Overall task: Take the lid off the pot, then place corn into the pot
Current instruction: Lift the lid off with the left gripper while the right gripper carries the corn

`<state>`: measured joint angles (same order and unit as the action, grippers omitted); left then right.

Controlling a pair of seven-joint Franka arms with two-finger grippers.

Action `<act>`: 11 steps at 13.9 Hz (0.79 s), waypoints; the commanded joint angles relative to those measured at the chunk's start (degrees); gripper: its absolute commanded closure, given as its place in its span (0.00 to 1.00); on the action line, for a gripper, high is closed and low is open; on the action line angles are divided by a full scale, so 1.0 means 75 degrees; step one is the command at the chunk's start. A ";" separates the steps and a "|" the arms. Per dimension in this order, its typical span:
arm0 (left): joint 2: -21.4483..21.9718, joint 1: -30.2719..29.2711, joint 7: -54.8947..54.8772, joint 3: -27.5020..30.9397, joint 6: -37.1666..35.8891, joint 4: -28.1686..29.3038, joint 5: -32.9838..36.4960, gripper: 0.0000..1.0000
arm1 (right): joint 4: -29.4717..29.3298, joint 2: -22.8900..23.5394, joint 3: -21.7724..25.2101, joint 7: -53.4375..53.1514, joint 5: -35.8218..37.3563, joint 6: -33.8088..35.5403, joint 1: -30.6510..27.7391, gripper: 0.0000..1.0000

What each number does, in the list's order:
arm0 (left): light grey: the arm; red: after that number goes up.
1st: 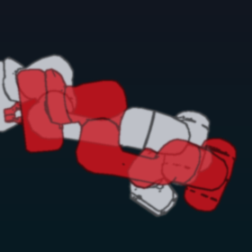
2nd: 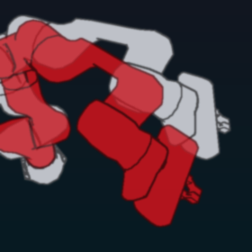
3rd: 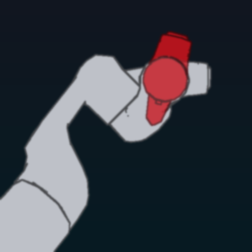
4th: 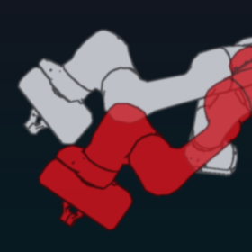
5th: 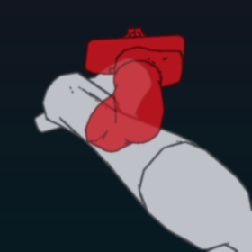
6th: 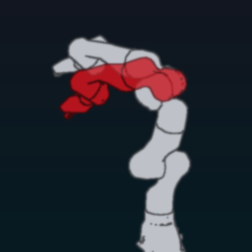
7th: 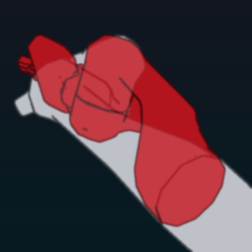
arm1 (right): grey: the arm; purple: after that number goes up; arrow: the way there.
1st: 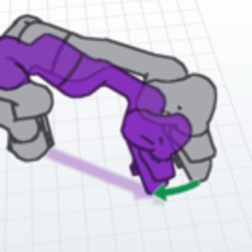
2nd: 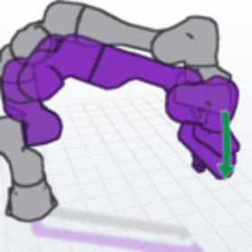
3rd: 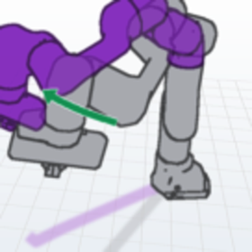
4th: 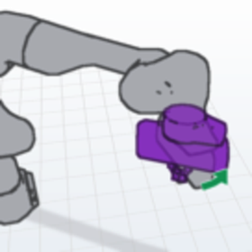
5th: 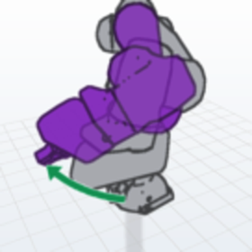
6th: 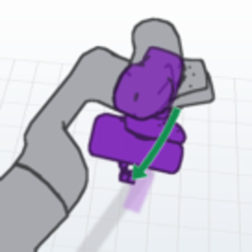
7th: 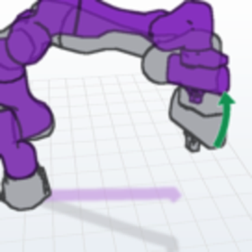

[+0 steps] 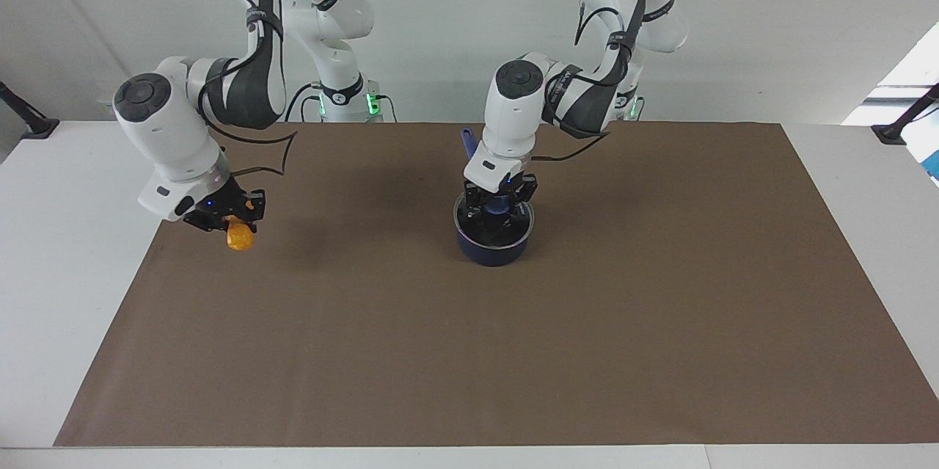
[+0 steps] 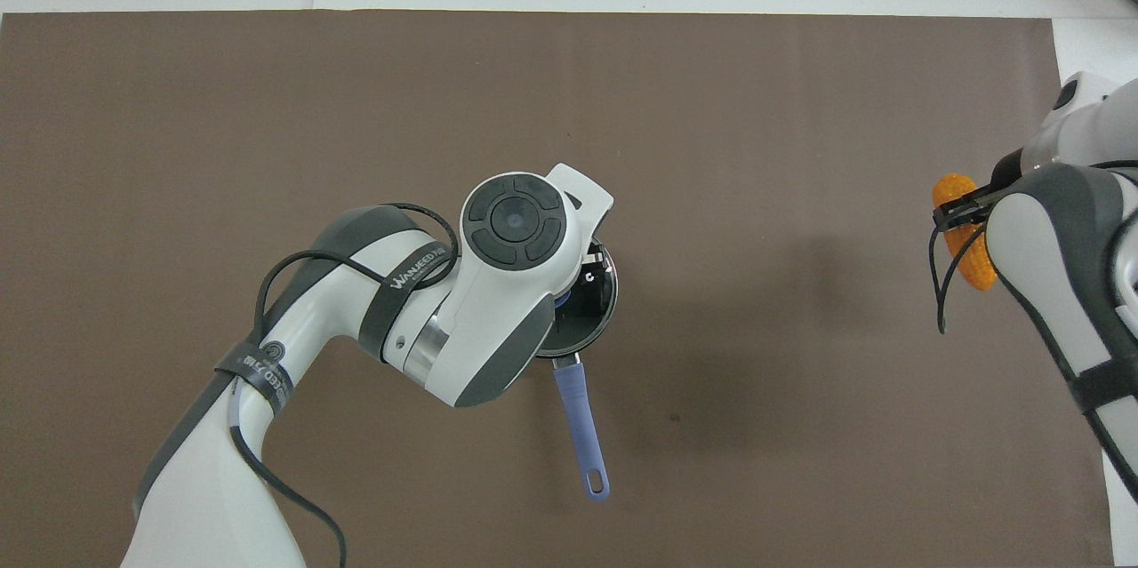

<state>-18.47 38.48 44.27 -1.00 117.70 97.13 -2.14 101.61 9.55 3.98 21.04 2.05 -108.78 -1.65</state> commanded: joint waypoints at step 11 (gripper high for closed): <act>0.0564 -0.1402 -0.2313 0.0145 -0.1185 -0.0388 0.0332 1.00 | -0.0599 -0.0514 -0.0883 -0.2781 -0.0132 0.0934 0.1506 1.00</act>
<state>-15.83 30.77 31.94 0.45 110.60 93.74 -0.46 97.32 4.05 -2.50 2.00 1.85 -100.09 7.02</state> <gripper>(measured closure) 0.410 0.626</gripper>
